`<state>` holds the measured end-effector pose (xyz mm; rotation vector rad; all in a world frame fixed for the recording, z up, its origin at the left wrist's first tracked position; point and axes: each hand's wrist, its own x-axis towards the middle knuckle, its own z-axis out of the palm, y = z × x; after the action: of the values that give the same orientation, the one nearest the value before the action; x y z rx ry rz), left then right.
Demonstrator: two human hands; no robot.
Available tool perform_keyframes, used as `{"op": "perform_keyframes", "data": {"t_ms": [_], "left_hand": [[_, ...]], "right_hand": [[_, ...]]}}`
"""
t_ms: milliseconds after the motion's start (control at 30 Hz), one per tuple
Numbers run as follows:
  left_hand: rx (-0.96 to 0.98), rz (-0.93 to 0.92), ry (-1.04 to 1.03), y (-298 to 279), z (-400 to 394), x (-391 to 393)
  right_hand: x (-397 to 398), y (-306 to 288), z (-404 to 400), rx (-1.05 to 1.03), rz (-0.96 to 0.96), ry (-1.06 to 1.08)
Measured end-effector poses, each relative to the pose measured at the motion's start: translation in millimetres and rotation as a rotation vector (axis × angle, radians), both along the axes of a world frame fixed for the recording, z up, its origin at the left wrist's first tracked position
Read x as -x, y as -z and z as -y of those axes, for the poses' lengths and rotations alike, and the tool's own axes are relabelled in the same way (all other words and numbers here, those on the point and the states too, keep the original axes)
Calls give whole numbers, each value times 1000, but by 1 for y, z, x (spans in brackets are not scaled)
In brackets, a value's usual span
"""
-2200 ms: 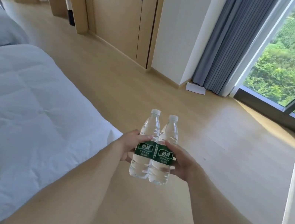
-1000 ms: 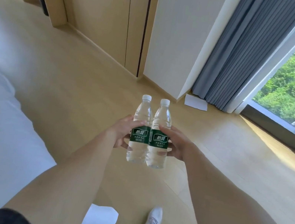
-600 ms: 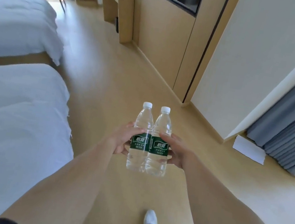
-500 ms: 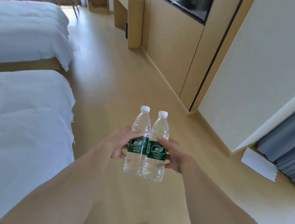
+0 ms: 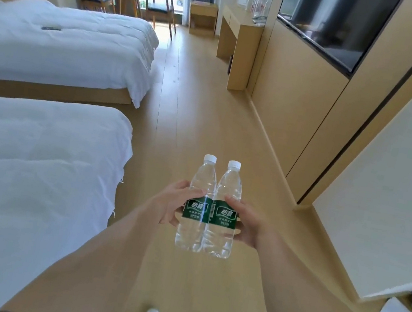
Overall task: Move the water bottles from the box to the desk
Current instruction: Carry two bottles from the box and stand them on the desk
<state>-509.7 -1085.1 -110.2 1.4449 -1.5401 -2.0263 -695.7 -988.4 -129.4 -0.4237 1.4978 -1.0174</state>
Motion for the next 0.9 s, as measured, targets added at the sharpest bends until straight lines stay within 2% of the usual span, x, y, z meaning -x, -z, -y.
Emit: {"op": "perform_keyframes", "data": {"t_ms": [300,667,900], "left_hand": [[-17,-66,17,18,144,73],[-33,-43,73,0,343,134],[-22,-7,-15,2,442,162]], "right_hand": [[66,2,134,-27,-69,47],[119,-11,323,-20,-85,73],[151,-8,433,3,-67,18]]}}
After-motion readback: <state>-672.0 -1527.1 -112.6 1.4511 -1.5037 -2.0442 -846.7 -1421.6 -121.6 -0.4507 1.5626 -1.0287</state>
